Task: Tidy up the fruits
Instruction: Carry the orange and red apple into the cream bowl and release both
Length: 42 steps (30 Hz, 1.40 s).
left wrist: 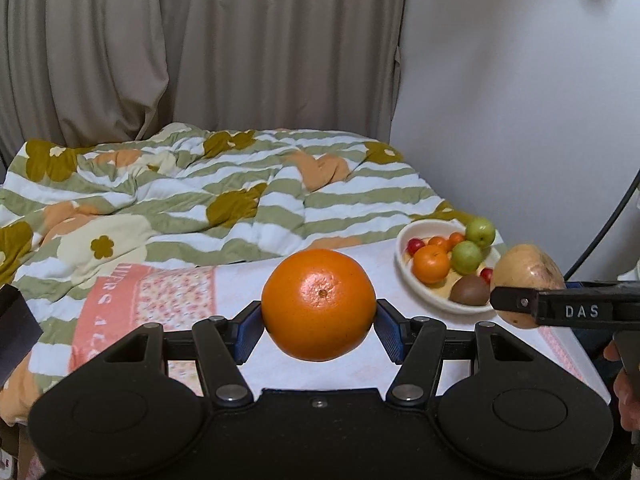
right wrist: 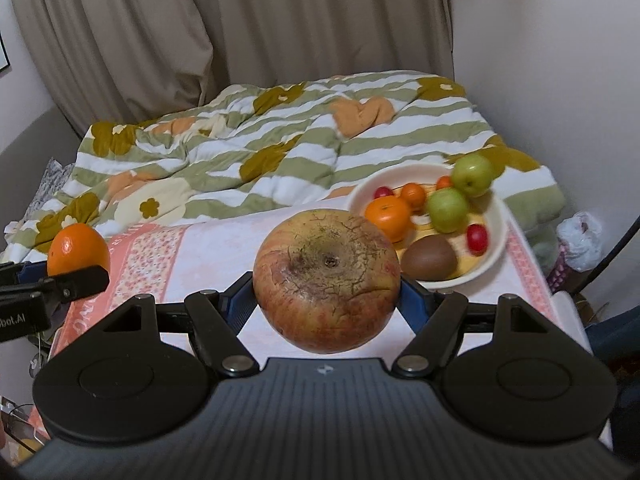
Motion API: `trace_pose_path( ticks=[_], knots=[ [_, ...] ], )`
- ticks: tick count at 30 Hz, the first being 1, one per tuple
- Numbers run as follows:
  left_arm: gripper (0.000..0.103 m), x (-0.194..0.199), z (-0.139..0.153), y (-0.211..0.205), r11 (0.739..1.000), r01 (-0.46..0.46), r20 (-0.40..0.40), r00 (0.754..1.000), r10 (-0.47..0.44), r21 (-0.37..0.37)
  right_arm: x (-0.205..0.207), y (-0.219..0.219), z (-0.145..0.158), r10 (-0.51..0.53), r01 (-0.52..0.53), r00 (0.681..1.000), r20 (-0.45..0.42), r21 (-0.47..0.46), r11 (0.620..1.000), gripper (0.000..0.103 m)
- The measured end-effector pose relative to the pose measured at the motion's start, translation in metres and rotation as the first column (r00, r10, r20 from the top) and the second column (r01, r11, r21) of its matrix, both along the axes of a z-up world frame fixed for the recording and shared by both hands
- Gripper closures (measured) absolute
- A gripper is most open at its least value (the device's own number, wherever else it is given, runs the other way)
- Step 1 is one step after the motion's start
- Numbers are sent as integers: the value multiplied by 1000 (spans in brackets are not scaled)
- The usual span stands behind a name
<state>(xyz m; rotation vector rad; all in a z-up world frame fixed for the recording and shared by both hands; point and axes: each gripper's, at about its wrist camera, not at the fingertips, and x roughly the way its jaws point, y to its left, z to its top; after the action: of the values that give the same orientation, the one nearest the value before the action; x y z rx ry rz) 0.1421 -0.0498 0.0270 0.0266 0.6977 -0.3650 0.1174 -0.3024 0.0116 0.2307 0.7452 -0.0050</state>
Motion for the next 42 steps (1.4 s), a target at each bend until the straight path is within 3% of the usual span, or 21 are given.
trace_pose_path(
  ticks=[9, 20, 33, 42],
  knots=[
    [39, -3, 5, -75, 997, -70, 1, 998, 70, -26, 6, -81, 1, 73, -73, 997, 0, -12, 997, 14],
    [39, 33, -25, -147, 997, -79, -33, 996, 78, -27, 45, -150, -24, 124, -125, 992, -24, -27, 992, 14],
    [39, 91, -86, -191, 1000, 0, -104, 995, 3, 27, 81, -171, -58, 92, -93, 993, -71, -12, 996, 14],
    [39, 107, -105, -199, 999, 30, -145, 989, -24, 44, 91, -169, -65, 68, -71, 994, -91, -30, 997, 14]
  ],
)
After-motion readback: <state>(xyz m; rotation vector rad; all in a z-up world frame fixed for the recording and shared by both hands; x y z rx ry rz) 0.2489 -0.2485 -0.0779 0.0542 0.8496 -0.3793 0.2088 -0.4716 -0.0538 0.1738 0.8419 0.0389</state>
